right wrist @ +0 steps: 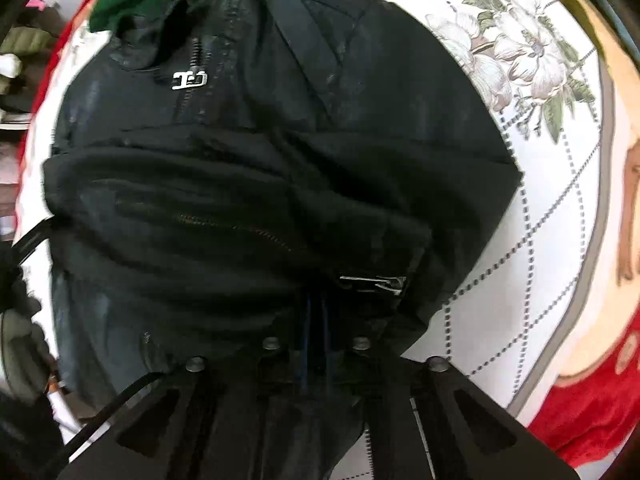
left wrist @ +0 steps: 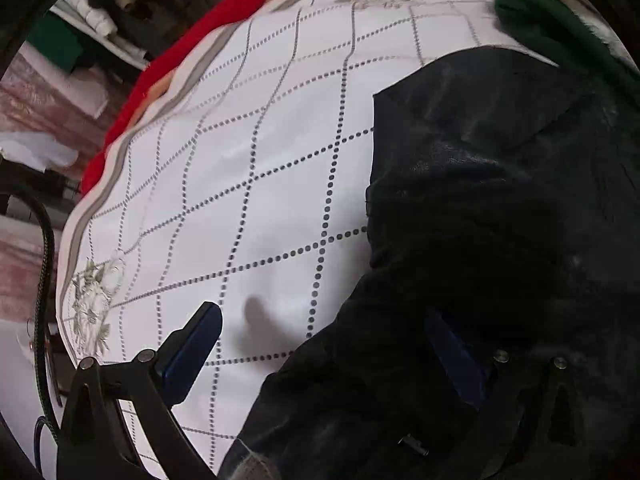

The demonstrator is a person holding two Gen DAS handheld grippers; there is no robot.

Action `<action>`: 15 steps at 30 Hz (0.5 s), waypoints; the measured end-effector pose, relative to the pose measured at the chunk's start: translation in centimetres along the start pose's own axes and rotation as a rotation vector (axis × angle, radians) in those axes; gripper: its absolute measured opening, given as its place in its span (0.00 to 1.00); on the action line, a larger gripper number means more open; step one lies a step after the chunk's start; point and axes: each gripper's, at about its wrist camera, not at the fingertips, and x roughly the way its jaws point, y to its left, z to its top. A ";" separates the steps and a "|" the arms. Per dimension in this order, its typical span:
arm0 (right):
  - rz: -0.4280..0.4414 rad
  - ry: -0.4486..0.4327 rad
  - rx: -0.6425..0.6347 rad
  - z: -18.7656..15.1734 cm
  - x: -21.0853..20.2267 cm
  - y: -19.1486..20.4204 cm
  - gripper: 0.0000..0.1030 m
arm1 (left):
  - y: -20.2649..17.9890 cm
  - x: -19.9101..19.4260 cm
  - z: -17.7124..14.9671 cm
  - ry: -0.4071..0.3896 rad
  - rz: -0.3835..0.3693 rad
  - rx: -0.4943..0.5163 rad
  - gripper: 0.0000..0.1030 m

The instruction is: Fold large clothes

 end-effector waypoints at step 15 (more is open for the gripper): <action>-0.059 0.014 -0.097 -7.8 -3.5 -0.9 0.56 | -3.0 -8.2 -14.4 0.035 0.045 -0.008 1.00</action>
